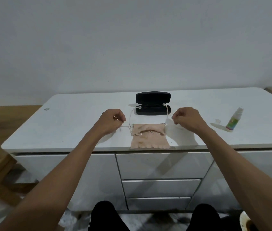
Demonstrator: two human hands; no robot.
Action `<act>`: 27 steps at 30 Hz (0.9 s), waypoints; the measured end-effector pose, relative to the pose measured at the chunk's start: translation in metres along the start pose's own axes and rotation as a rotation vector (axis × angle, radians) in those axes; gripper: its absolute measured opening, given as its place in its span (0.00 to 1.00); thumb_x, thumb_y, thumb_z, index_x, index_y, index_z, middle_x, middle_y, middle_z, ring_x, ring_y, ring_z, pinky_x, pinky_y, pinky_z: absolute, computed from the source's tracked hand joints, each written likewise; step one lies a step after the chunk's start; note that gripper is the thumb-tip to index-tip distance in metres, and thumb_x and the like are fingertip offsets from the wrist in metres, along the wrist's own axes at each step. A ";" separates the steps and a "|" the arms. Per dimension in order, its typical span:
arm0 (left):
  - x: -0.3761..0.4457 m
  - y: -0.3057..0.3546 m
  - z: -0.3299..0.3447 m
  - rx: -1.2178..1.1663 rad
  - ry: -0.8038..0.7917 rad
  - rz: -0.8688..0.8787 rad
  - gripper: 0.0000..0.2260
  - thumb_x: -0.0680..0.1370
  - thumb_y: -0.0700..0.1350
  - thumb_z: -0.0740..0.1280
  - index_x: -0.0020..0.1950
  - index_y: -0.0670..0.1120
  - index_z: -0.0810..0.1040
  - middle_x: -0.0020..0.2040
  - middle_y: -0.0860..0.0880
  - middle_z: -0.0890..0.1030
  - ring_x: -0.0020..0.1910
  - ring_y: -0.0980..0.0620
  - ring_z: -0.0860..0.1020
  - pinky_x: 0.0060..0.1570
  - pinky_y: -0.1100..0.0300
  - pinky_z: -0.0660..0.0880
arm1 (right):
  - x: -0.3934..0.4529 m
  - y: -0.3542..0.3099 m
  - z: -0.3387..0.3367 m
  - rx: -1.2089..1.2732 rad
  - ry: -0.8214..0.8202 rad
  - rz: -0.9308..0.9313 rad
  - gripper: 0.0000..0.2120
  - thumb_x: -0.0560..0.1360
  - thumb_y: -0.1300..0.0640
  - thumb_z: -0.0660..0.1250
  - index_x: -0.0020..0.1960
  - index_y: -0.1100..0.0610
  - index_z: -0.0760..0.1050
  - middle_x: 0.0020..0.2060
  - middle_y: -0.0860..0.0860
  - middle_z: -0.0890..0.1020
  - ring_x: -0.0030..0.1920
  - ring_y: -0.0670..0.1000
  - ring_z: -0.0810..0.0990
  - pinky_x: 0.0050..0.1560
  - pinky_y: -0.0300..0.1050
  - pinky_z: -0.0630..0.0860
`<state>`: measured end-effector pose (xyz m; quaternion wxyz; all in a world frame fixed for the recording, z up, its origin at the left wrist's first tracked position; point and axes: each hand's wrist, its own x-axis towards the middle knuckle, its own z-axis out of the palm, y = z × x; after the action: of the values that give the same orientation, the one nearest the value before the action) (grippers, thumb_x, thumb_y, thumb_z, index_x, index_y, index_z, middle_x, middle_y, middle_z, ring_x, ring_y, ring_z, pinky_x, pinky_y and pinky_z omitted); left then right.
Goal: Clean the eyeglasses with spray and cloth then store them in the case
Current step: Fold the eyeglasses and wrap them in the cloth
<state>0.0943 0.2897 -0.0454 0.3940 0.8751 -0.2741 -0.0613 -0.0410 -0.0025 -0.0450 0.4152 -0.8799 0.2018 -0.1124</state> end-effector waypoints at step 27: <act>-0.059 0.025 0.029 -0.049 0.113 0.093 0.02 0.73 0.41 0.77 0.41 0.48 0.88 0.39 0.54 0.86 0.35 0.58 0.78 0.39 0.67 0.72 | -0.058 -0.034 0.029 -0.326 0.059 -0.253 0.05 0.75 0.59 0.72 0.46 0.53 0.87 0.41 0.47 0.85 0.44 0.50 0.82 0.48 0.48 0.81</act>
<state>0.0241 0.2884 -0.0534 0.4325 0.8537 -0.2901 0.0000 -0.0730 0.0626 -0.0389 0.2439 -0.9501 0.1170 -0.1553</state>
